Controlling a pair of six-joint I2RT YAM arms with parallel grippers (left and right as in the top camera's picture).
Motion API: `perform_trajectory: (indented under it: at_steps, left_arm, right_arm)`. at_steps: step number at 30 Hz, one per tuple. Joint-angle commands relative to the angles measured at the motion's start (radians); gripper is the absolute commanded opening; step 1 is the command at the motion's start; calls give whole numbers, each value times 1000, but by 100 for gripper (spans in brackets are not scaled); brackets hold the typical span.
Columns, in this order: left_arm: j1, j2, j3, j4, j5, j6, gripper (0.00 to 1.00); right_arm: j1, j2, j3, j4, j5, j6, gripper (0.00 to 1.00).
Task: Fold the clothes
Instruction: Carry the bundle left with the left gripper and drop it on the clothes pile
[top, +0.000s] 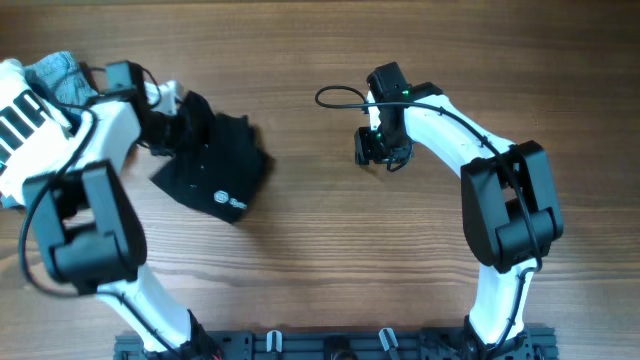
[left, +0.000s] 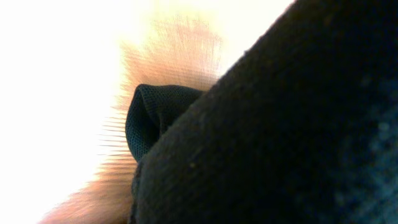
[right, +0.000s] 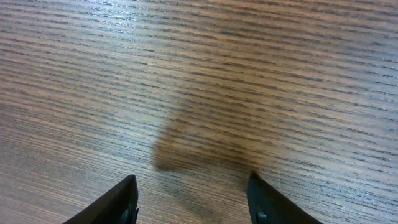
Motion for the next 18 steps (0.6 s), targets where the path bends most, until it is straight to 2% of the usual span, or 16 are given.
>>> perform_trajectory:
  at_steps: [1,5,8,18]
  left_arm:
    - [66,-265,79,32,-125,-55,4]
    - [148,-414,79,84,-261,-55,4]
    - [218,-454,78,130,-278,-55,4]
    - [446,-407,78,195,-278,-104,4]
  right_arm:
    - [-4,35,-3,-14,21,13,57]
    - [-4,35,-3,-14,21,12,57]
    - [-4,35,-3,-14,21,12,57]
    - [-4,35,-3,-15,21,13,58]
